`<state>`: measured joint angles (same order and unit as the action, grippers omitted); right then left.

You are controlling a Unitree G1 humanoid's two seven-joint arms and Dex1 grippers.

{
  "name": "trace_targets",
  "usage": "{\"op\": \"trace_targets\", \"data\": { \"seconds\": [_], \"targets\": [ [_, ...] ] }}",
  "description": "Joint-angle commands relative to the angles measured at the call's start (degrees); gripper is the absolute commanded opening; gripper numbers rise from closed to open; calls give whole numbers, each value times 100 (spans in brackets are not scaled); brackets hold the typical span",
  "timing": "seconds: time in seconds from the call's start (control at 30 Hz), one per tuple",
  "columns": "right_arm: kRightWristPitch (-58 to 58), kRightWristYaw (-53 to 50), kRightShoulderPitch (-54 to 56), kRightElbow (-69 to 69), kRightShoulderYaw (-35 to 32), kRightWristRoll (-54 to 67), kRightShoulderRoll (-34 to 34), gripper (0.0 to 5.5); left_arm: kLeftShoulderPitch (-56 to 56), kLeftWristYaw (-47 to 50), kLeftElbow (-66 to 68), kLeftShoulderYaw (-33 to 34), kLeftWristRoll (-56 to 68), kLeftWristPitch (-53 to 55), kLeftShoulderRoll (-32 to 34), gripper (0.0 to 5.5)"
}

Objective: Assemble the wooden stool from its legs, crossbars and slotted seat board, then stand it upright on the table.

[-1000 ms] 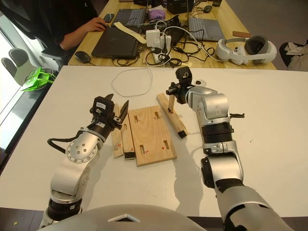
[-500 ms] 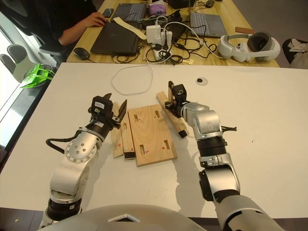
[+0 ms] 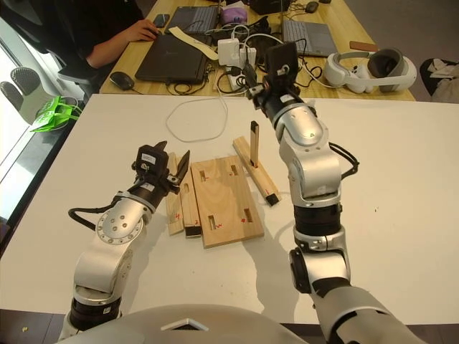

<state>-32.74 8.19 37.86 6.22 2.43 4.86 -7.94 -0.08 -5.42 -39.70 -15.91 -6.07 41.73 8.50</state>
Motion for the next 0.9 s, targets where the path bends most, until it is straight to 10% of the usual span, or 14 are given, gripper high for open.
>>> {"op": "trace_targets", "data": {
  "seconds": [0.03, 0.43, 0.9],
  "targets": [
    [427, -264, 540, -1438, 232, -342, 297, 202, -201, -170, 126, -12, 51, 61, 48, 273],
    [2075, -702, 3118, -4836, -507, -319, 412, 202, -327, -259, 249, 41, 90, 42, 36, 273],
    [1432, -83, 1264, -6262, -275, -582, 212, 202, -218, -137, 209, 7, 65, 39, -47, 273]
  ]
}}
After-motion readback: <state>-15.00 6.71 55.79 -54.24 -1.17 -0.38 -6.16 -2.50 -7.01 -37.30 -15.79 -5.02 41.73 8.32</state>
